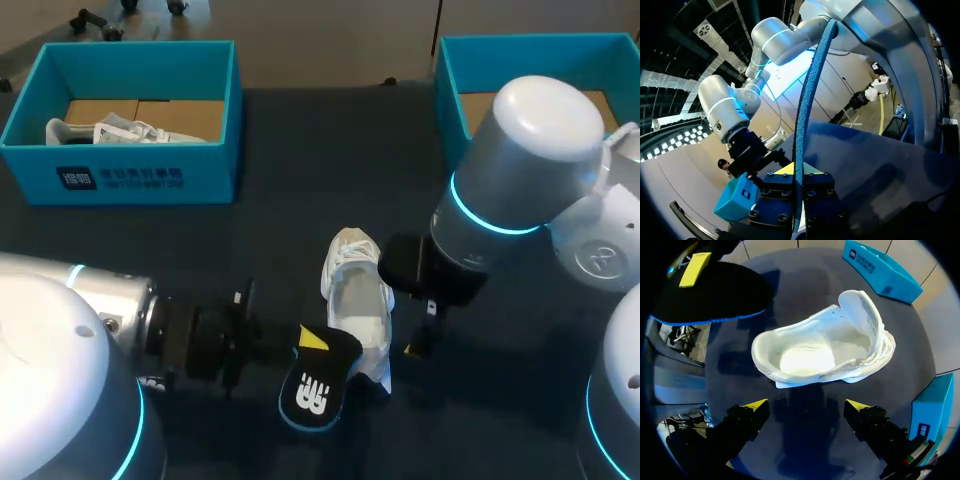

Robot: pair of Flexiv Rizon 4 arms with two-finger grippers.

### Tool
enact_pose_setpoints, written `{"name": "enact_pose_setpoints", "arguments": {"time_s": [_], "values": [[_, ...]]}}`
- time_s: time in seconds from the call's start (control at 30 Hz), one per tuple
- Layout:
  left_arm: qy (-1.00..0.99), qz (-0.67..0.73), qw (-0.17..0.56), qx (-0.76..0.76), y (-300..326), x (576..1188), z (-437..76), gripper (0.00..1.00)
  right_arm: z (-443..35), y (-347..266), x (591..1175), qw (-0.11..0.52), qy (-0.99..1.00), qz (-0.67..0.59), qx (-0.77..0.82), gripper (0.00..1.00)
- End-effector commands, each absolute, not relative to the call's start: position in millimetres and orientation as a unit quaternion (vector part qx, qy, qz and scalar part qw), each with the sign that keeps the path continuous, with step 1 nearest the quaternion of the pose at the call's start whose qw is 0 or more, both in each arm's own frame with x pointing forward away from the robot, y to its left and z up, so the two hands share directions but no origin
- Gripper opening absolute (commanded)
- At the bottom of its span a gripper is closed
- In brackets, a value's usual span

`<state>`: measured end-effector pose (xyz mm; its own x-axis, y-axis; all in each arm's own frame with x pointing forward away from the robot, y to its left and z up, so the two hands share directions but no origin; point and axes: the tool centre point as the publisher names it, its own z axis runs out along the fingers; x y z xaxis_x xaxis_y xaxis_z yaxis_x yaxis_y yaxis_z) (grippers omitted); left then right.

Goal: Take the shoe out of the shoebox, open the shoe tongue, remove and reinsert the insole, then place the shoe into the shoebox

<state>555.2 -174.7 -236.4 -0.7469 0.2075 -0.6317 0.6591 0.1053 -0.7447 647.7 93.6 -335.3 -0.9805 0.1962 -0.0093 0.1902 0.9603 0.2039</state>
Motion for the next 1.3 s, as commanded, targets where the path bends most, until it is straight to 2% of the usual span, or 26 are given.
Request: {"name": "enact_pose_setpoints", "arguments": {"time_s": [0.03, 0.57, 1.3], "values": [[0.716, -0.598, 0.19, 0.305, -179.6, 554.6, -237.0, 0.0, -334.2, 97.7, 649.6, 0.017, 0.991, 0.093, 0.097, 1.0], [0.725, -0.599, 0.175, 0.292, -184.0, 546.4, -246.1, 0.0, -334.1, 96.3, 651.1, 0.017, 0.991, 0.091, 0.097, 1.0], [0.746, -0.596, 0.166, 0.247, -187.4, 574.8, -271.9, 0.0, -334.1, 96.3, 651.1, 0.017, 0.991, 0.091, 0.097, 1.0]]}}
